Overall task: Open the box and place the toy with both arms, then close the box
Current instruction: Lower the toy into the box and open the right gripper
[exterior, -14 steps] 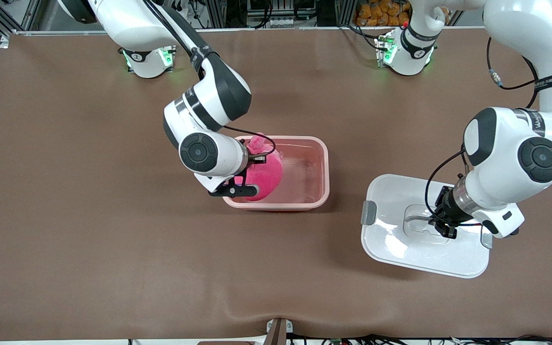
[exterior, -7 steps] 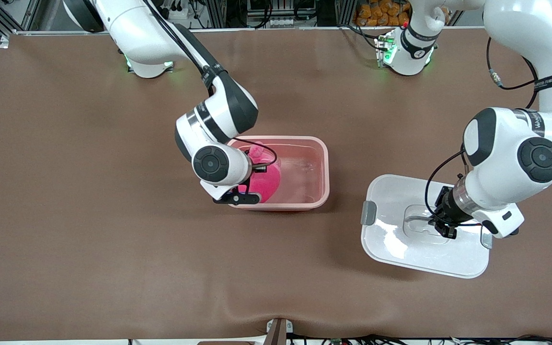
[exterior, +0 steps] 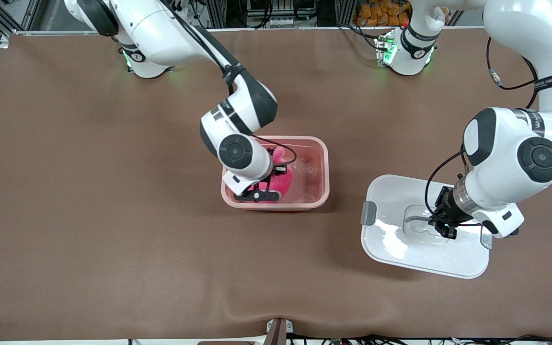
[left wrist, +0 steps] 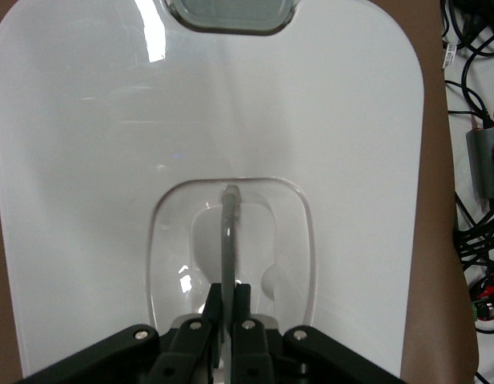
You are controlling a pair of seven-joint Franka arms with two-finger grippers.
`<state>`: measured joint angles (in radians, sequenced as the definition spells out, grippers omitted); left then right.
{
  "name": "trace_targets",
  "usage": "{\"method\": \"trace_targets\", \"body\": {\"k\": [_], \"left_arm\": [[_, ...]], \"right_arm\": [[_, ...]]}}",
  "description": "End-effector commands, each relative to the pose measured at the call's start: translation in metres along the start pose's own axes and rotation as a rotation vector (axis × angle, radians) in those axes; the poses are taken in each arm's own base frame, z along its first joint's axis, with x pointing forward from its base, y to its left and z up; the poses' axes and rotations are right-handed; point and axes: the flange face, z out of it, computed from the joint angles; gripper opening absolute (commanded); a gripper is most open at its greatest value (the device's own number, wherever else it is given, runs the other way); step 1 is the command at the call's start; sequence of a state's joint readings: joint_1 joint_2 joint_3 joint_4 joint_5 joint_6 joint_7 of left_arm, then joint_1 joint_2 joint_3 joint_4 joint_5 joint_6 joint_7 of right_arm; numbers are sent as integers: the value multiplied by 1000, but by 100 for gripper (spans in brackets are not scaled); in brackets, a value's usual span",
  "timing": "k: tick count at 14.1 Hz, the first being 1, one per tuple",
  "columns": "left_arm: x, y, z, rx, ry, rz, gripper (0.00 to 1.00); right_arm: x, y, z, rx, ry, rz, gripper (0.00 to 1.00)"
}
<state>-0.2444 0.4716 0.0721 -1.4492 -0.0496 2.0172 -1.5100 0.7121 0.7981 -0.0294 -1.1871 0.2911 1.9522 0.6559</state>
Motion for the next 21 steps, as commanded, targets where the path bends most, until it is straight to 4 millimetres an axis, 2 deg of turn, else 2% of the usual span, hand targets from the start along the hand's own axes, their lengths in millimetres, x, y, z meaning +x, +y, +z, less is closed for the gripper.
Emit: {"method": "trace_targets", "body": {"k": [1, 5, 8, 9, 10, 11, 12, 16, 19, 21], "left_arm": [[1, -5, -8, -14, -15, 14, 0], [1, -5, -6, -12, -16, 15, 0], [1, -5, -6, -12, -16, 15, 0], [1, -5, -6, -12, -16, 15, 0], [1, -5, -6, -12, -16, 13, 0], [1, -5, -6, -12, -16, 15, 0], [1, -5, -6, -14, -16, 15, 0], [3, -5, -6, -14, -15, 13, 0], [3, -5, -5, -12, -15, 13, 0], [2, -5, -2, -8, -16, 15, 0]], "right_arm": [[-16, -33, 31, 24, 64, 40, 0], [-32, -51, 69, 48, 135, 54, 0], [-35, -50, 87, 50, 171, 34, 0], [-34, -49, 87, 34, 186, 19, 11], [-34, -49, 87, 30, 190, 14, 48], [-34, -49, 87, 29, 191, 13, 95], [-34, -49, 87, 28, 192, 11, 100], [-33, -51, 79, 39, 198, 11, 100], [-31, -53, 49, 63, 218, 11, 100], [-24, -50, 20, 78, 256, 15, 100]]}}
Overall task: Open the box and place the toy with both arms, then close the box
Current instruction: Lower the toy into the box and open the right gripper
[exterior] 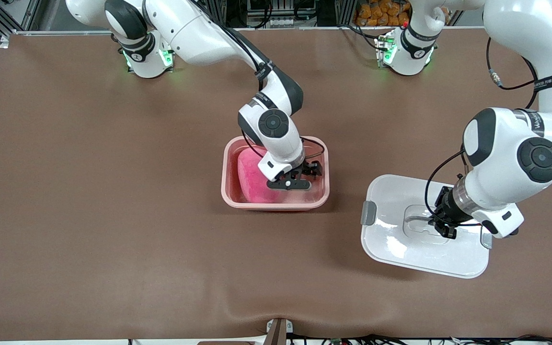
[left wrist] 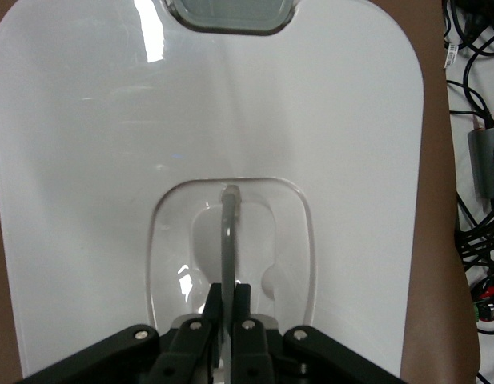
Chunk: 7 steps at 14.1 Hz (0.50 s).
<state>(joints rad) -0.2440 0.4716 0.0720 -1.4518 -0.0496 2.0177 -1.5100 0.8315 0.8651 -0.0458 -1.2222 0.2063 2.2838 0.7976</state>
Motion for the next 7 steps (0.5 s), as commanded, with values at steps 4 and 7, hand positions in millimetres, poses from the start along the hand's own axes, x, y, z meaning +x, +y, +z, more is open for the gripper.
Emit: {"method": "trace_targets", "body": {"k": [4, 7], "left_arm": [[0, -4, -2, -8, -16, 17, 0], [0, -4, -3, -10, -16, 15, 0]], "right_arm": [[47, 17, -118, 43, 105, 42, 100], [76, 67, -196, -16, 32, 142, 100]]}}
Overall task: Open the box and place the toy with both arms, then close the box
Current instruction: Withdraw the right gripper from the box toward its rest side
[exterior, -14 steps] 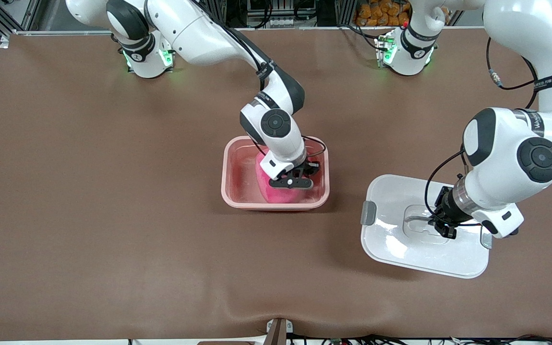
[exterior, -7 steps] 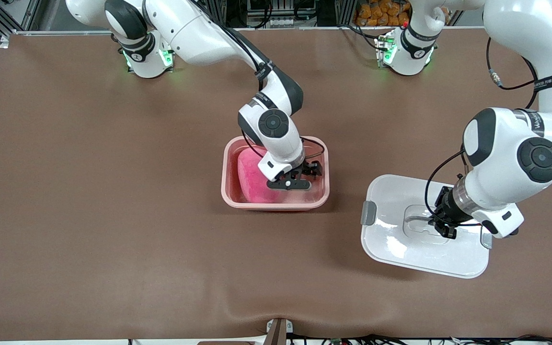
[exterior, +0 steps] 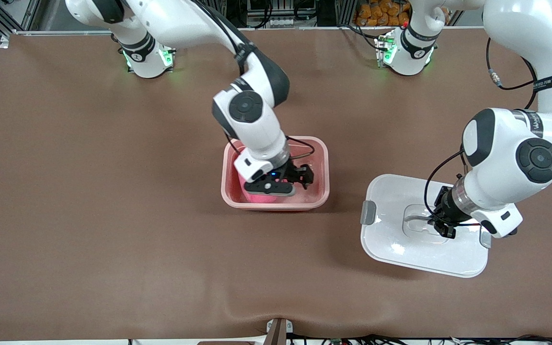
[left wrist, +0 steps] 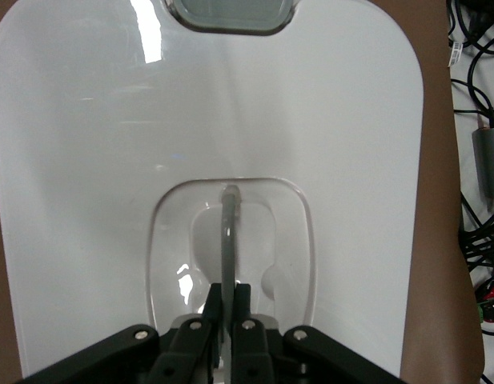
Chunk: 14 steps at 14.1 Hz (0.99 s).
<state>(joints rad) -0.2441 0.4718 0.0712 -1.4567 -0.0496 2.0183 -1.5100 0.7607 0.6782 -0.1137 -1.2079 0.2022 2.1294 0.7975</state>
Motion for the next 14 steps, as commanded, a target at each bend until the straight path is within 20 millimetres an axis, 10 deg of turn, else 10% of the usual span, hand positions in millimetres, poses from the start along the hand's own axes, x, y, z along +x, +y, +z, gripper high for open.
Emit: {"method": "trace_targets", "body": {"k": [1, 8, 14], "left_arm": [[1, -3, -6, -14, -15, 15, 0], [-22, -3, -13, -23, -30, -7, 0], [-70, -5, -17, -28, -42, -33, 0]], "right_arm": [[32, 50, -71, -55, -60, 71, 100], [101, 180, -175, -107, -141, -41, 100], [115, 300, -251, -105, -193, -98, 100]]}}
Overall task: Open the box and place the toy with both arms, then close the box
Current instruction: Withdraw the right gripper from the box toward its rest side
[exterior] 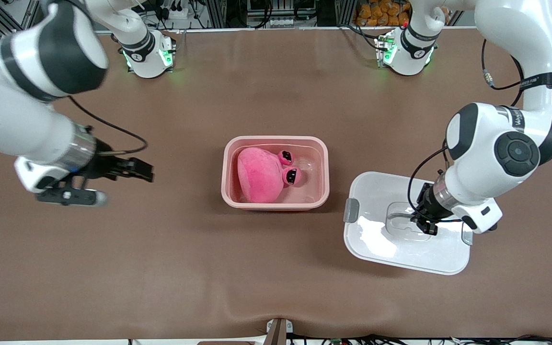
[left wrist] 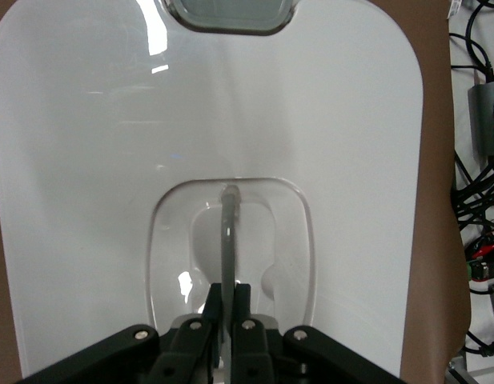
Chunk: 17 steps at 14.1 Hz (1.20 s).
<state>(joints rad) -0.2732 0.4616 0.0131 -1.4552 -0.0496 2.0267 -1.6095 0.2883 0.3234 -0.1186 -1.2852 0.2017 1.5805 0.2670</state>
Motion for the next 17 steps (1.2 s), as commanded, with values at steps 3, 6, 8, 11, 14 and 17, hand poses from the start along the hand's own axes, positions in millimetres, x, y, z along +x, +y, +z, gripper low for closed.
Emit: {"method": "trace_targets", "body": {"k": [3, 6, 8, 11, 14, 17], "left_arm": [[-51, -8, -7, -14, -10, -27, 0], [-84, -13, -4, -14, 4, -47, 0], [-106, -15, -2, -35, 13, -74, 0], [-142, -19, 10, -47, 42, -113, 0], [-169, -25, 11, -66, 47, -152, 0], [-185, -29, 9, -70, 38, -182, 0]], "right_arm": [[-36, 74, -45, 5, -58, 20, 100], [-56, 101, -70, -20, -45, 15, 100], [-75, 105, -92, -74, -24, 3, 100], [-94, 115, -108, -78, -64, -52, 100], [-106, 130, -126, -73, -47, -67, 100], [-107, 142, -129, -124, -45, -84, 100]]}}
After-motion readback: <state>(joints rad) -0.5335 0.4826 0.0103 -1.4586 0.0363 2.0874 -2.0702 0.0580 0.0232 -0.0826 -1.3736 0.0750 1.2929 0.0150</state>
